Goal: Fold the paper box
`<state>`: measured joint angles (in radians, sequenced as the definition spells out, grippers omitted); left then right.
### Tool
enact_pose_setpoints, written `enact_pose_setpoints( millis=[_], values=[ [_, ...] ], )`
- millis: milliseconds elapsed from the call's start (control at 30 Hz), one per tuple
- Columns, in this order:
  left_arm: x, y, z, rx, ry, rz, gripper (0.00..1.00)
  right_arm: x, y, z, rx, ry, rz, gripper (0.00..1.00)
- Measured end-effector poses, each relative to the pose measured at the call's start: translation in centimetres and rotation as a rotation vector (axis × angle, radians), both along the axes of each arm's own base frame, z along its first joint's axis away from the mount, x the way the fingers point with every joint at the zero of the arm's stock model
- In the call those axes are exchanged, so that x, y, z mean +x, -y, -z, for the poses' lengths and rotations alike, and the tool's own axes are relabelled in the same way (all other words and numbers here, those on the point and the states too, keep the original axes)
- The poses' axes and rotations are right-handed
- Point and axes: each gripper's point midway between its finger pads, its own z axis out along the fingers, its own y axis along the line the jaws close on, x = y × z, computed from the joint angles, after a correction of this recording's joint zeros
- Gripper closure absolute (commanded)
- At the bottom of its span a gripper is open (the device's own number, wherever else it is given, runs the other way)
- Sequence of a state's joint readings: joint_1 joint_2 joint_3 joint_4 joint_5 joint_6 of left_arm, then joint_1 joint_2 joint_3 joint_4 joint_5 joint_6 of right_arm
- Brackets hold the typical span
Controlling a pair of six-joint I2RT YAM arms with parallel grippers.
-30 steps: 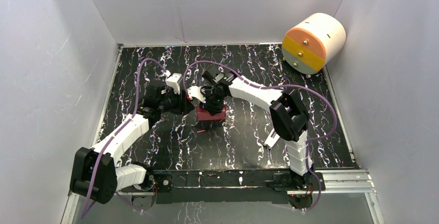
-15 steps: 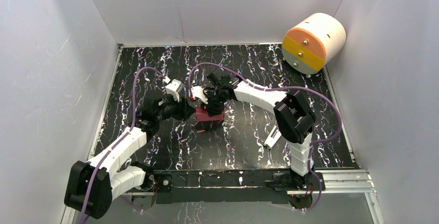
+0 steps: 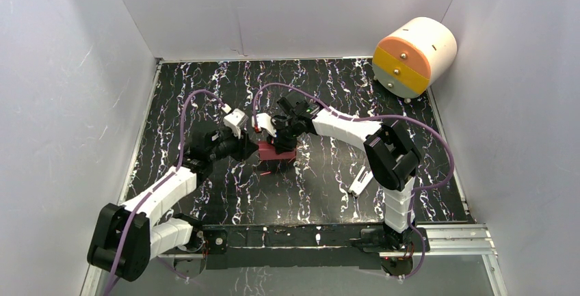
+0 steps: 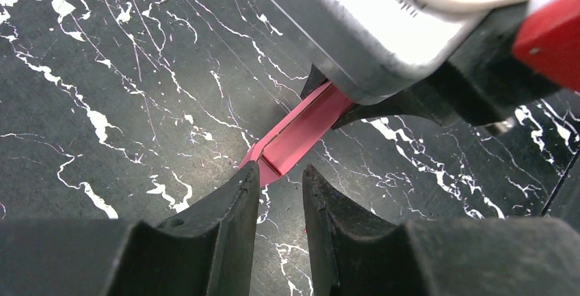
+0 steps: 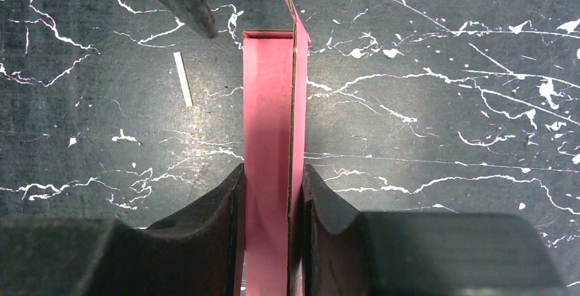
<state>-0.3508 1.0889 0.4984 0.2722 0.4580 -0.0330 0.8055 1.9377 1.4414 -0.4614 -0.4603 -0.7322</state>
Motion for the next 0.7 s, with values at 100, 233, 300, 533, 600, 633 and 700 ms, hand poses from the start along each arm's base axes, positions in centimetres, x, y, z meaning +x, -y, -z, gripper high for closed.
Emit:
enact_pose_setpoints(
  millis=[100,233,300,533,600,633,700],
  values=[
    [0.1,0.1,0.6,0.018,0.001,0.018,0.74,0.0,0.0,0.0,0.002,-0.001,-0.001,0.90],
    [0.2,0.2,0.6,0.028,0.019,0.036,0.75,-0.1,-0.1,0.0,0.012,-0.001,-0.003,0.90],
    [0.3,0.2,0.6,0.031,0.025,0.039,0.76,-0.1,-0.1,0.0,0.014,-0.001,-0.003,0.90],
    [1.0,0.0,0.6,0.053,0.048,0.036,0.72,-0.1,-0.1,0.0,0.017,-0.005,0.002,0.90],
    [1.1,-0.2,0.6,0.068,0.057,0.032,0.72,-0.1,-0.1,0.0,0.017,-0.005,0.002,0.90],
    [1.2,-0.3,0.7,0.076,0.064,0.031,0.71,-0.1,-0.1,0.0,0.017,-0.006,0.001,0.90],
    [1.3,-0.3,0.7,0.086,0.075,0.035,0.71,-0.1,-0.1,0.0,0.017,-0.006,0.001,0.90]
  ],
)
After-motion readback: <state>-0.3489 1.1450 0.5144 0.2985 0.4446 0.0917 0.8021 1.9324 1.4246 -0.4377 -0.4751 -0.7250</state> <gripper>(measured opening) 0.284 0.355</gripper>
